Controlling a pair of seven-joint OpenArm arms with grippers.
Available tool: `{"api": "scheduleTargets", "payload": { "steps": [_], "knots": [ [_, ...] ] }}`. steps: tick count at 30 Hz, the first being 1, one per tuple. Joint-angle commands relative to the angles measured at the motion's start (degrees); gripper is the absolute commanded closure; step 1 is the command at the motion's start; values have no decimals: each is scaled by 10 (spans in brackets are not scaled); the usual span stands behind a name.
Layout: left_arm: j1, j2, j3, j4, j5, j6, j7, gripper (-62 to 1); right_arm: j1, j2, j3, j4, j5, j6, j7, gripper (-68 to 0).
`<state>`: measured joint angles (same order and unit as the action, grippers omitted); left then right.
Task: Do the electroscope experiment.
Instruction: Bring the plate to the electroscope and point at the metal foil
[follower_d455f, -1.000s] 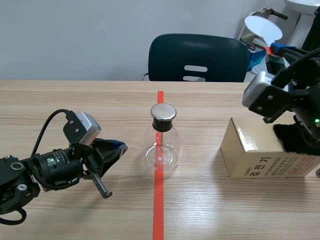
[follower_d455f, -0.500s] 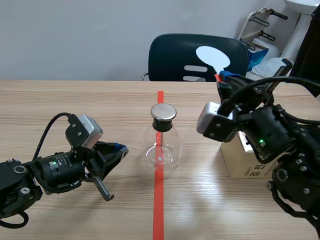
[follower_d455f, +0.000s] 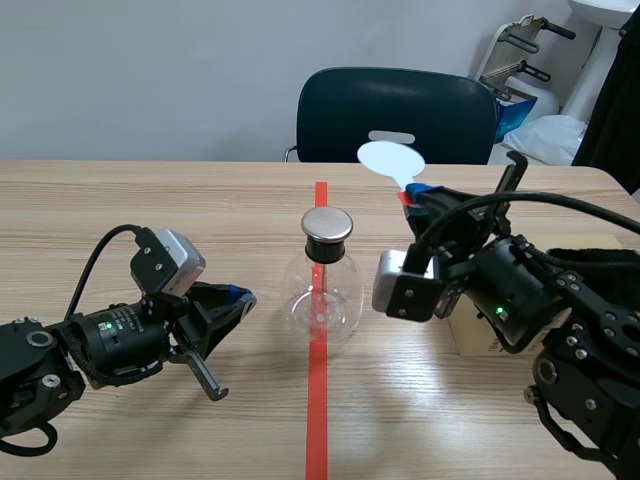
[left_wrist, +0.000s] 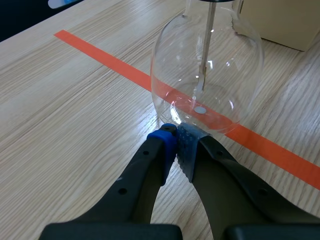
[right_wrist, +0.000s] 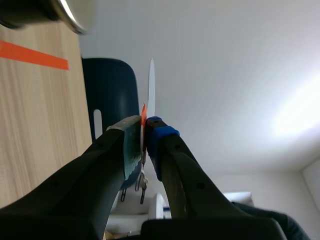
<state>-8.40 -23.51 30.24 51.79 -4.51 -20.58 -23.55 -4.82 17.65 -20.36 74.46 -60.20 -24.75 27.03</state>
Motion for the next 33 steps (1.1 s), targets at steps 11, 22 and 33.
{"api": "scheduleTargets", "payload": {
  "steps": [11,22,33],
  "knots": [
    [-3,0,-6,13,-5,2,-8,-16,-17,6,3,7,-1,-9,54,-7],
    [-3,0,-6,13,-5,2,-8,-16,-17,6,3,7,-9,-14,123,-7],
    [-3,0,-6,13,-5,2,-8,-16,-17,6,3,7,-11,-14,177,-7]
  ]
}}
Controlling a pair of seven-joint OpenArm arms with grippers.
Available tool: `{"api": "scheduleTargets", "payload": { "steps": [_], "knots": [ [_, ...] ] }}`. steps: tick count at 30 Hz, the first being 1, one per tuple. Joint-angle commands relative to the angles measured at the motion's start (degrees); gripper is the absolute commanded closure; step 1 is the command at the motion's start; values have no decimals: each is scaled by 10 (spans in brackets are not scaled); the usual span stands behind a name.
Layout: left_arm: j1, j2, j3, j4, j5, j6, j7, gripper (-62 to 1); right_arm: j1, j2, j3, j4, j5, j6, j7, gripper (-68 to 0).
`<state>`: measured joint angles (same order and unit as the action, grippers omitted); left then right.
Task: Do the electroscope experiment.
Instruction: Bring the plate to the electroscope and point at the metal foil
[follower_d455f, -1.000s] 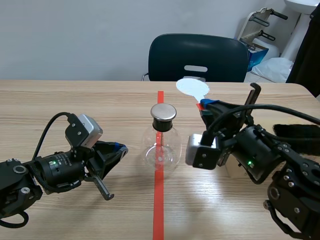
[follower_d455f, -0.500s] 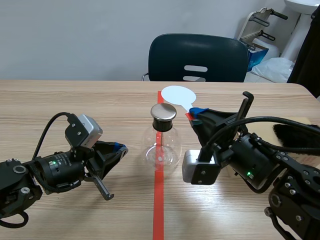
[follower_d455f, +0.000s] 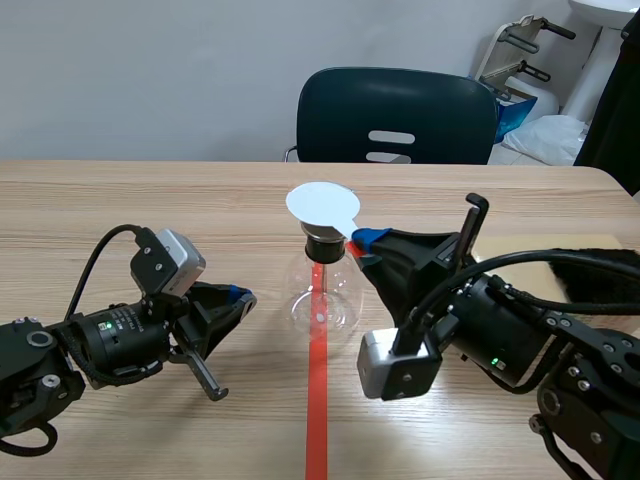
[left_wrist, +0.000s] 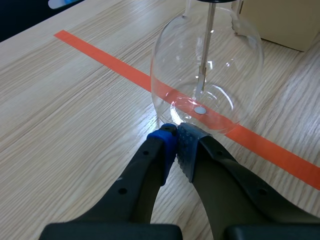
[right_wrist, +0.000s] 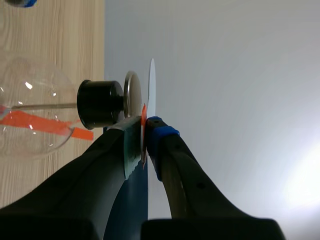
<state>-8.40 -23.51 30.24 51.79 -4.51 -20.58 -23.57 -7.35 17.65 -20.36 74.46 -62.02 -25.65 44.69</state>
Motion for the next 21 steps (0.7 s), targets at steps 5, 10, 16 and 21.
{"api": "scheduleTargets", "payload": {
  "steps": [5,10,16,21],
  "knots": [
    [-3,0,-6,13,-5,2,-8,-16,8,6,3,7,7,-5,13,-7],
    [-3,0,-6,13,-5,2,-8,-16,8,6,3,7,7,-5,18,-7],
    [-3,0,-6,13,-5,2,-8,-16,8,6,3,7,7,-4,18,-7],
    [-3,0,-6,13,-5,2,-8,-16,8,6,3,7,7,-4,18,-7]
  ]
}}
